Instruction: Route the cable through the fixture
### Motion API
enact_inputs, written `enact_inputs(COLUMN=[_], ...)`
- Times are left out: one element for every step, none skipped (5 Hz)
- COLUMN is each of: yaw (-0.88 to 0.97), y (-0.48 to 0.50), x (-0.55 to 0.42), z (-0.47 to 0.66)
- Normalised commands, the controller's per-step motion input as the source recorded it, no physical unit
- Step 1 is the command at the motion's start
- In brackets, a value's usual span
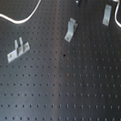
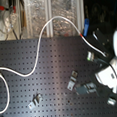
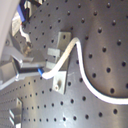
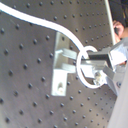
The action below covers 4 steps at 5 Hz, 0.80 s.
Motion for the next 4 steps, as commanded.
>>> enact_inputs(yaw=[0.31,0.44,0.60,0.60], y=[0.060,0.136,0.174,0.027], x=[-0.641,-0.431,-0.335,-0.180], z=[0.02,0.01,0.01,-0.13])
